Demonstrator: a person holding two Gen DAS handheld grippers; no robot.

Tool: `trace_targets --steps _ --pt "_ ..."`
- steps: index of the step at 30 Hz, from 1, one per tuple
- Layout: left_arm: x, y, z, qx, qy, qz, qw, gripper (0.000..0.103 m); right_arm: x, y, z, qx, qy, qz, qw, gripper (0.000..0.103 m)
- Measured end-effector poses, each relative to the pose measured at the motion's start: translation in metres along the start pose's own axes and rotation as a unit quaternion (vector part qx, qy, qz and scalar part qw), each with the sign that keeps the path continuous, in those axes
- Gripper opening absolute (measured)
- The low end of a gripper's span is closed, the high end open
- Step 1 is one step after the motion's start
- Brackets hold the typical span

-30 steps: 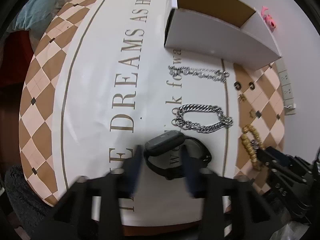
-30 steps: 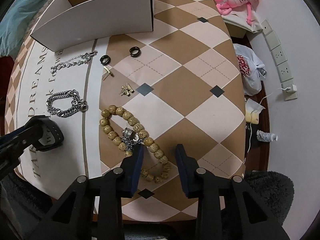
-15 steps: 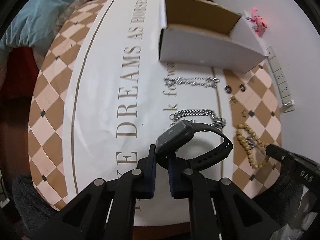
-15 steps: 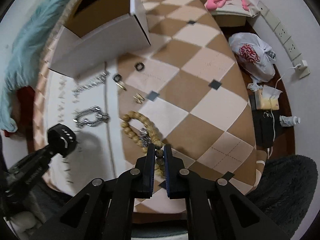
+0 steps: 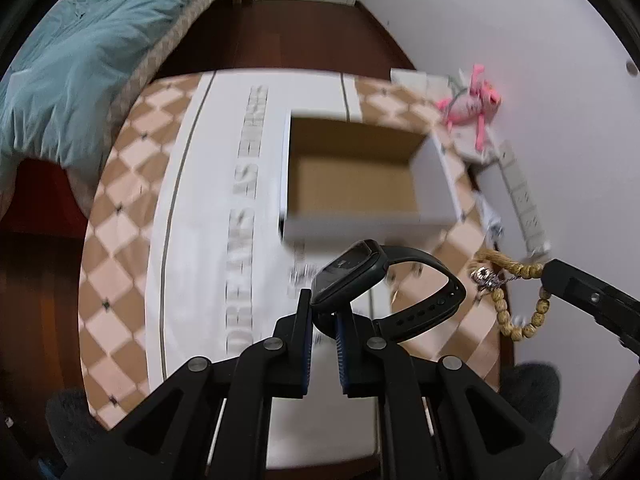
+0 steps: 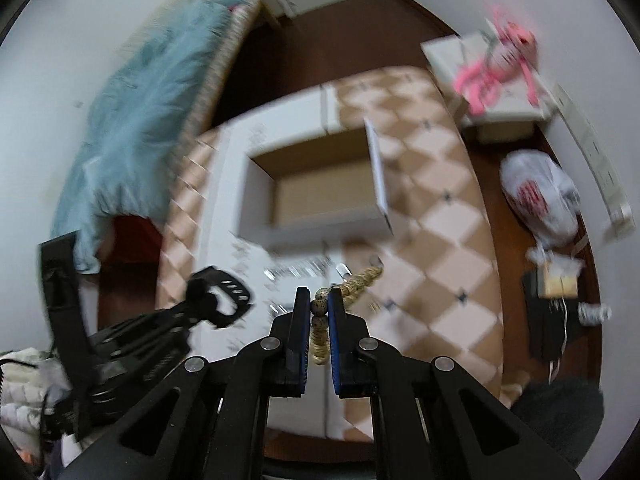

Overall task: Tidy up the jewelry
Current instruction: 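Carry the watch with the left tool into the white box while the right tool drops the beads in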

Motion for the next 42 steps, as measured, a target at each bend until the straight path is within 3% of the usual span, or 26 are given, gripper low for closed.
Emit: trace_targets --steps 3,8,18,20,22,23,24,26,28,31,33,36,42 --pt "-0.002 0.032 0.0 -0.005 -0.011 0.0 0.9999 0.008 -0.006 0.031 -0.015 -0.021 -0.003 0.015 1.0 0.009" --pt "0.015 0.072 -0.011 -0.02 -0.024 -0.023 0.9993 0.008 0.022 0.078 -0.022 -0.03 -0.008 -0.001 1.0 0.009" --pt "0.052 0.111 -0.019 -0.059 -0.055 -0.083 0.9933 0.013 0.076 0.131 -0.008 -0.032 -0.018 -0.047 0.998 0.009" --pt "0.052 0.116 -0.019 -0.064 -0.053 -0.089 0.9925 0.026 0.084 0.136 -0.004 -0.029 0.0 -0.066 0.997 0.009" --pt "0.048 0.121 -0.019 -0.067 -0.048 -0.079 0.9935 0.072 0.088 0.14 0.002 -0.023 -0.004 -0.071 0.997 0.01" --pt "0.045 0.122 -0.02 -0.069 -0.046 -0.071 0.994 0.08 0.088 0.141 0.004 -0.02 -0.004 -0.073 0.997 0.01" --pt "0.041 0.124 -0.022 -0.071 -0.04 -0.064 0.9946 0.086 0.088 0.141 0.008 -0.015 -0.007 -0.073 0.997 0.013" --pt "0.036 0.126 -0.026 -0.076 -0.022 -0.054 0.9954 0.086 0.087 0.139 0.014 -0.014 -0.028 -0.07 0.997 0.034" --pt "0.031 0.125 -0.03 -0.075 0.008 -0.038 0.9964 0.098 0.088 0.135 0.019 -0.013 -0.052 -0.07 0.996 0.065" --pt "0.026 0.119 -0.034 -0.064 0.066 -0.003 0.9958 0.102 0.094 0.123 0.025 -0.027 -0.121 -0.062 0.99 0.09" --pt "0.027 0.113 -0.036 -0.052 0.091 0.017 0.9943 0.102 0.102 0.113 0.029 -0.029 -0.154 -0.059 0.986 0.097" --pt "0.031 0.101 -0.035 -0.036 0.117 0.035 0.9918 0.102 0.114 0.1 0.034 -0.029 -0.178 -0.06 0.982 0.097" --pt "0.041 0.084 -0.032 -0.027 0.143 0.04 0.9885 0.102 0.121 0.088 0.037 -0.019 -0.189 -0.042 0.981 0.097"
Point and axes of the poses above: each gripper's, at about its wrist camera, not at the fingertips, and x roughly the way its jaws point, z to its right, y to its top, the point moved 4 cm from there along x, roughly the way its jaws point, and after that the axes turned 11 degrees about -z, right-handed, at the moved point
